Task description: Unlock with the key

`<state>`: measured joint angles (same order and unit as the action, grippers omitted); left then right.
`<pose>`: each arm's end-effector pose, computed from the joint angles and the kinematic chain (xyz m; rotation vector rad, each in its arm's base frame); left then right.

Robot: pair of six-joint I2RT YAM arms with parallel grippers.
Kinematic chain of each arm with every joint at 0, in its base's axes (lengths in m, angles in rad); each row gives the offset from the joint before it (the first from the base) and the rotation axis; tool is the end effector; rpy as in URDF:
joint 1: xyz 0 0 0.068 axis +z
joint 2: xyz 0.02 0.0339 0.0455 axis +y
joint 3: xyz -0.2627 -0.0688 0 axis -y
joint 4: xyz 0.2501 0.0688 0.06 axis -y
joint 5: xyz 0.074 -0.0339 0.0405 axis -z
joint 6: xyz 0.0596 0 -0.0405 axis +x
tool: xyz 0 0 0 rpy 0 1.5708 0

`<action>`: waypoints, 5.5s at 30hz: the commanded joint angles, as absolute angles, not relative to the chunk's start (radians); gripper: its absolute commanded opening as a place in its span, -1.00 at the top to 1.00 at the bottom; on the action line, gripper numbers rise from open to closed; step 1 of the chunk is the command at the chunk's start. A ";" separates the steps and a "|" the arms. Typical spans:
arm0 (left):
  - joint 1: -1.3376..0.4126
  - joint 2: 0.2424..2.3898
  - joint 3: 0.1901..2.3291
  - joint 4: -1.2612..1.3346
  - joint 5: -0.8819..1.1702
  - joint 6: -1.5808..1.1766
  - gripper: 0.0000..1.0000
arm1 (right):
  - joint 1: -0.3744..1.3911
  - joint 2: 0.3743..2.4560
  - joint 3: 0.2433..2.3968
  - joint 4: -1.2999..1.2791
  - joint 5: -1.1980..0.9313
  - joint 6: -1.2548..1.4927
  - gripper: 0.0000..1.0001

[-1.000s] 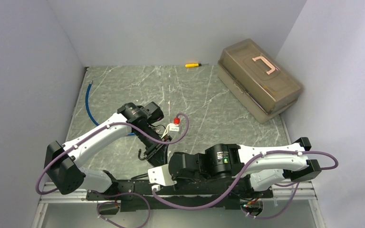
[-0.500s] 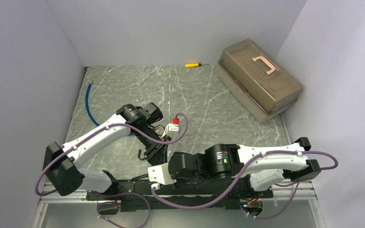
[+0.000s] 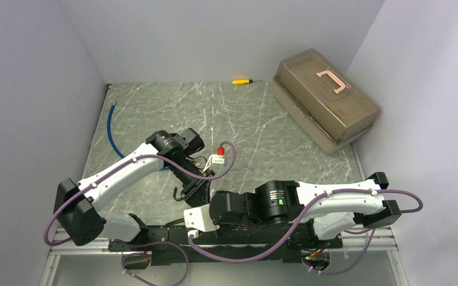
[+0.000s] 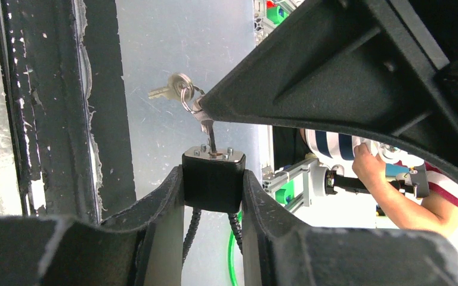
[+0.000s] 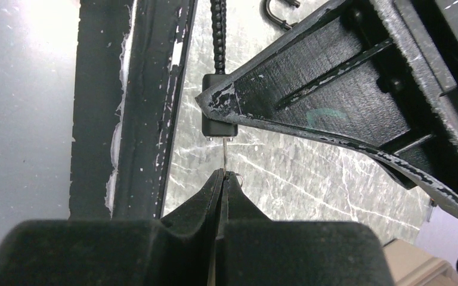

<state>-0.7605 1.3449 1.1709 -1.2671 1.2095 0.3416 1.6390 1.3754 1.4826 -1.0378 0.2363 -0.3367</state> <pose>0.1283 -0.1990 0.2911 -1.3912 -2.0515 1.7074 -0.0058 0.2903 0.3518 -2.0182 1.4478 0.2643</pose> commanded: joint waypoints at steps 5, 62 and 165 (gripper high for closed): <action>-0.756 1.316 1.177 -1.237 1.251 0.315 1.00 | 1.647 1.376 1.539 -1.013 0.269 -0.330 1.00; -0.687 1.288 1.218 -1.231 1.156 0.334 1.00 | 1.631 1.361 1.465 -0.959 0.339 -0.311 1.00; -0.485 1.307 1.162 -0.875 1.131 0.625 -0.99 | 1.185 1.012 0.782 0.016 0.173 0.155 1.00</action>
<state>-0.4870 1.4521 1.2697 -1.1549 0.9874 0.6628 1.1980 1.0576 0.6857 -0.0078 0.2192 0.1017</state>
